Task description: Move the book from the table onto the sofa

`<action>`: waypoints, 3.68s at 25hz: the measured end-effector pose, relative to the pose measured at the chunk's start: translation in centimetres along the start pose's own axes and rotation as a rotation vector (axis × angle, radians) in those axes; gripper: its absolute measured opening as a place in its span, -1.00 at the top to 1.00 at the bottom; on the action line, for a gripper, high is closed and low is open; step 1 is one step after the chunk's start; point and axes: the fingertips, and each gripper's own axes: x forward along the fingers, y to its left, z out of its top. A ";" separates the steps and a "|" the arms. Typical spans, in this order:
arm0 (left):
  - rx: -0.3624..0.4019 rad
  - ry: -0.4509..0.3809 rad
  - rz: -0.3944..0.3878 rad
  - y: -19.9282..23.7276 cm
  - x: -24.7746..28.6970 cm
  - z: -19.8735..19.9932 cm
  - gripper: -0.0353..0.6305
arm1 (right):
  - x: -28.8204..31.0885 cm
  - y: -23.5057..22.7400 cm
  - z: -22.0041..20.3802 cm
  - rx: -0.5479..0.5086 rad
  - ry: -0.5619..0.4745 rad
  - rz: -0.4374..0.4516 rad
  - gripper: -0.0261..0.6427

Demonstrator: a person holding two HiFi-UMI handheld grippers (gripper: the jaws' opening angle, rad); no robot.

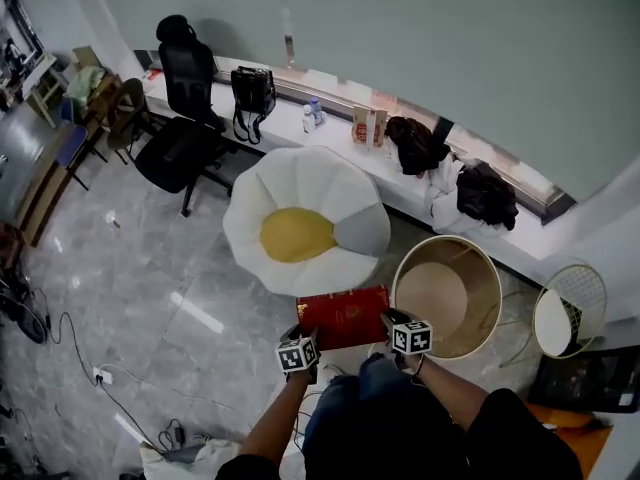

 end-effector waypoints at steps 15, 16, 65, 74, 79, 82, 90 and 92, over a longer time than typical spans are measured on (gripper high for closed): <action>-0.039 0.009 0.071 7.3 3.0 11.0 0.21 | 11.1 3.1 9.5 0.053 -0.011 0.105 0.59; -0.037 0.016 0.072 7.5 3.8 12.1 0.21 | 11.9 2.6 10.5 0.073 -0.011 0.106 0.59; -0.016 0.374 -0.184 14.5 48.0 15.8 0.21 | 40.1 -22.0 12.1 0.268 0.291 -0.161 0.58; -0.062 0.425 -0.159 16.9 53.5 12.3 0.20 | 45.3 -25.2 9.5 0.224 0.365 -0.150 0.60; 0.060 0.432 -0.138 17.3 55.2 11.5 0.14 | 46.3 -25.6 7.9 0.188 0.420 -0.152 0.60; 0.199 0.493 -0.150 17.4 55.9 10.1 -0.15 | 47.1 -25.1 7.4 0.063 0.453 -0.154 0.53; 0.159 0.503 -0.169 17.7 56.4 9.1 -0.15 | 47.2 -25.5 6.9 0.107 0.439 -0.119 0.50; 0.165 0.505 -0.177 17.4 56.5 9.1 -0.15 | 46.9 -25.5 6.9 0.105 0.437 -0.101 0.50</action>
